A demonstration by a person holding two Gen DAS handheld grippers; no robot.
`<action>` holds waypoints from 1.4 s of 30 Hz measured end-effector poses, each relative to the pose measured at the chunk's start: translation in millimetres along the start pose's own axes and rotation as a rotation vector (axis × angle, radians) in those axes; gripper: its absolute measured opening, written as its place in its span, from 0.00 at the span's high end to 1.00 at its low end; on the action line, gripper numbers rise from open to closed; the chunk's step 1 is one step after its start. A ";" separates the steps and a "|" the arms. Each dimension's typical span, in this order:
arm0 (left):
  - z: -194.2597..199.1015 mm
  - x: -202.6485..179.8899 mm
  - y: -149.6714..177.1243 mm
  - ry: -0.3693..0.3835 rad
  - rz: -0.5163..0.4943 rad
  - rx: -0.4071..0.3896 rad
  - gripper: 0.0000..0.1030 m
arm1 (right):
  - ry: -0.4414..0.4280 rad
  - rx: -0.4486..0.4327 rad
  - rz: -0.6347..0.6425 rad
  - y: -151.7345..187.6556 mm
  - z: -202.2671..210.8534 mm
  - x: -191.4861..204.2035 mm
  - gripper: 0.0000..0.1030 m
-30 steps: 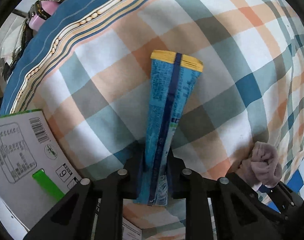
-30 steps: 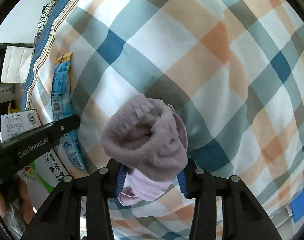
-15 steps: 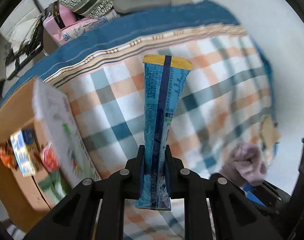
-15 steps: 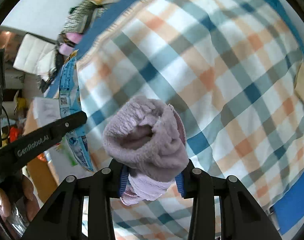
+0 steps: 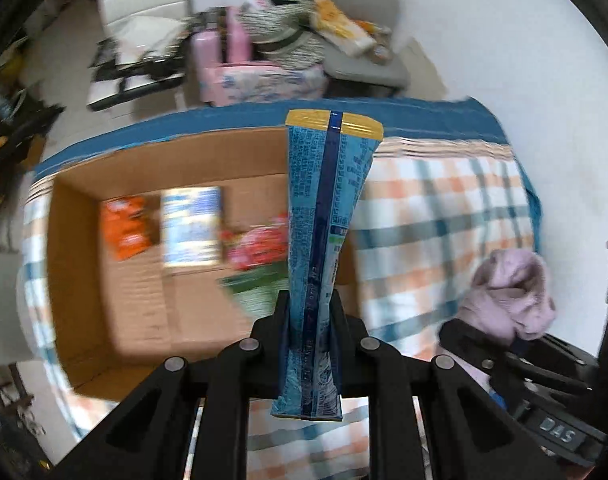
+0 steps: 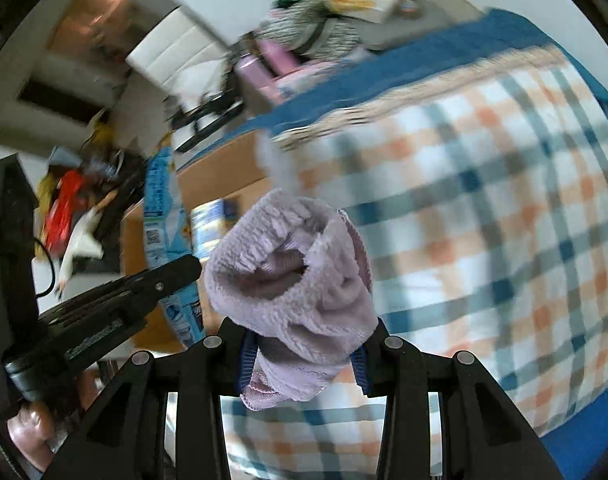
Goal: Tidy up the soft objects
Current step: 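Carry the packet and sock over the box and release them inside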
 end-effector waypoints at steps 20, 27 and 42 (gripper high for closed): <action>-51.1 146.9 52.0 -0.033 0.212 0.132 0.86 | 0.098 0.154 0.222 55.8 -130.8 143.3 0.60; -78.0 158.4 57.8 -0.030 0.214 0.178 0.86 | 0.161 0.192 0.227 57.4 -168.8 143.2 0.60; -78.1 152.4 63.1 -0.176 0.160 0.196 0.70 | 0.255 0.201 0.249 54.3 -203.7 138.3 0.47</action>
Point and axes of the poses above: each gripper's, at about its wrist camera, not at the fingertips, and z roughly against the way its jaws point, x to its left, y to its underside, the point moved 1 cm from there along -z, roughly the way its jaws point, and after that the axes turned 15 degrees about -z, right-handed, at the moved point
